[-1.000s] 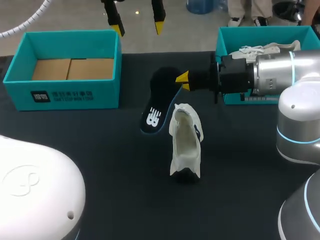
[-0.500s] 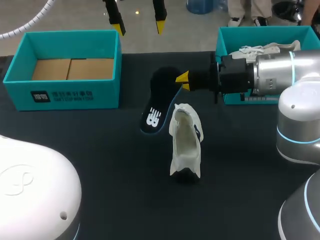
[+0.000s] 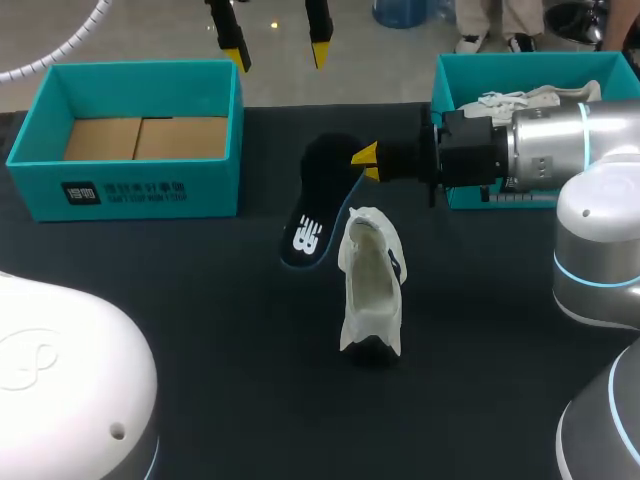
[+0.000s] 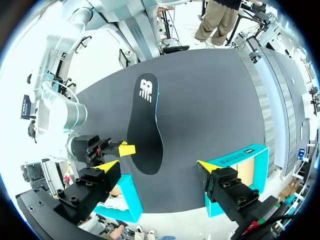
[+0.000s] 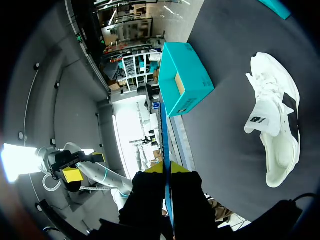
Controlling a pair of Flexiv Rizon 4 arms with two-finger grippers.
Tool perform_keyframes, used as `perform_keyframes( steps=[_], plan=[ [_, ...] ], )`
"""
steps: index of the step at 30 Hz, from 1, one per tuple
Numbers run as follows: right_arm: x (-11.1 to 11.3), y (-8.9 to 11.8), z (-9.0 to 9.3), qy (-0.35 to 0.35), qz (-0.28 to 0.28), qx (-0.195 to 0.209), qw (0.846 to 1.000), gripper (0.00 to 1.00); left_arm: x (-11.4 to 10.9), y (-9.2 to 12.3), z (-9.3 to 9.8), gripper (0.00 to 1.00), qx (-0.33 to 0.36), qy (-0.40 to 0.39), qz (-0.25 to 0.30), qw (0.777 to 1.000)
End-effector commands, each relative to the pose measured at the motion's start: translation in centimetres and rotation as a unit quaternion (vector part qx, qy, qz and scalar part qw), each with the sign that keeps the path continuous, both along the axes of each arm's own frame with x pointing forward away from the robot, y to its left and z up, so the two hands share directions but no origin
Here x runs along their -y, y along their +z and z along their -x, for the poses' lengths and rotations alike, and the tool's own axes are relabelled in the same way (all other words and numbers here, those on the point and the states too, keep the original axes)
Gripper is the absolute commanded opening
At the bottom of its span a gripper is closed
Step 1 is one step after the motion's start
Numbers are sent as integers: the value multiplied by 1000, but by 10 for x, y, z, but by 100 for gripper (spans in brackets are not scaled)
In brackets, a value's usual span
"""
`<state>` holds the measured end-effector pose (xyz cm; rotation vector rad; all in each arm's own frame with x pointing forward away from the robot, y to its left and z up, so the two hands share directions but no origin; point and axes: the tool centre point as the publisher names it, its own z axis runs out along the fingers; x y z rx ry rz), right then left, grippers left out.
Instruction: Take the shoe out of the shoebox, open the shoe tongue, remove and reinsert the insole, then place the shoe into the shoebox
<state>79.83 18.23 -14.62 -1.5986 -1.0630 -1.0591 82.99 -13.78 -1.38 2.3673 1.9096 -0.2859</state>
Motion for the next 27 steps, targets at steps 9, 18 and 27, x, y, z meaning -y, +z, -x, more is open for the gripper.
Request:
perform_keyframes(
  steps=[9, 18, 27],
  plan=[
    [-2, -1, 0, -1, 0, 0, 1000, 0, -20, -2, 8, 100, -27, 12, 162, 986],
    [-2, -1, 0, -1, 0, 0, 1000, 0, -45, -22, 24, 100, -52, 39, 308, 949],
    [-2, -1, 0, -1, 0, 0, 1000, 0, -60, -29, 40, 100, -95, 117, 414, 898]
  ],
)
